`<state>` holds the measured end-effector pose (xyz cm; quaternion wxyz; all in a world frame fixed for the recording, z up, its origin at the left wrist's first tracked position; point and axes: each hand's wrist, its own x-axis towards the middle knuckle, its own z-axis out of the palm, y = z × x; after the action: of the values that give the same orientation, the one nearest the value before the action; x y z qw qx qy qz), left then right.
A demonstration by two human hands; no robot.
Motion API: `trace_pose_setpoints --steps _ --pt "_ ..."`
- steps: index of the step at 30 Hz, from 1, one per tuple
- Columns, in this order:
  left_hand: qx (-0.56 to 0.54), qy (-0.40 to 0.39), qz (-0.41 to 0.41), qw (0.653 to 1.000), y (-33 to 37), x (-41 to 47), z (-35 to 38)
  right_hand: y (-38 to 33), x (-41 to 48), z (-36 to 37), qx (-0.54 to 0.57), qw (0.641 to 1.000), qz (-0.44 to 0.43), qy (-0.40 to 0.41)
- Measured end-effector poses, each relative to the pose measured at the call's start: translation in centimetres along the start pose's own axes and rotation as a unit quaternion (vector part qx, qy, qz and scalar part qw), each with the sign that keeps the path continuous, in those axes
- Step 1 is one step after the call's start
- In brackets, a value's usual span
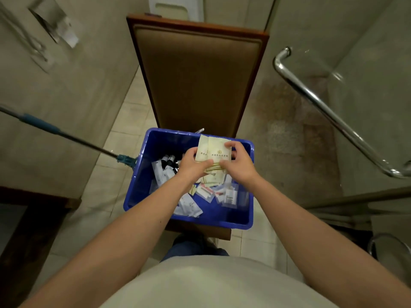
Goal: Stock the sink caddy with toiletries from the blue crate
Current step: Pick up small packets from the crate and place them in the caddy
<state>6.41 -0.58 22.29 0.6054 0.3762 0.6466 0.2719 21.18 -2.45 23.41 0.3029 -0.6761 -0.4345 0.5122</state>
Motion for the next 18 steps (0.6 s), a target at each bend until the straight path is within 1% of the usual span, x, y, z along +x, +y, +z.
trace_pose_setpoints --steps 2,8,14,16,18 --pt "0.020 -0.022 0.017 0.999 0.6 -0.4 0.3 -0.6 -0.5 -0.7 0.036 0.999 0.004 0.003" --pt "0.096 -0.092 0.097 0.986 2.7 -0.9 1.1 -1.8 -2.7 -2.9 0.083 0.996 -0.005 0.045" --pt "0.196 -0.203 0.182 0.942 4.3 -2.1 1.2 -1.3 -6.0 -3.6 0.121 0.988 0.001 0.097" --pt "0.217 -0.240 0.211 0.923 4.4 -2.8 1.2 -1.0 -7.5 -3.4 0.141 0.981 0.003 0.130" --pt "0.238 -0.261 0.225 0.908 4.3 -3.6 1.3 -0.7 -9.2 -3.2 0.152 0.975 0.007 0.164"
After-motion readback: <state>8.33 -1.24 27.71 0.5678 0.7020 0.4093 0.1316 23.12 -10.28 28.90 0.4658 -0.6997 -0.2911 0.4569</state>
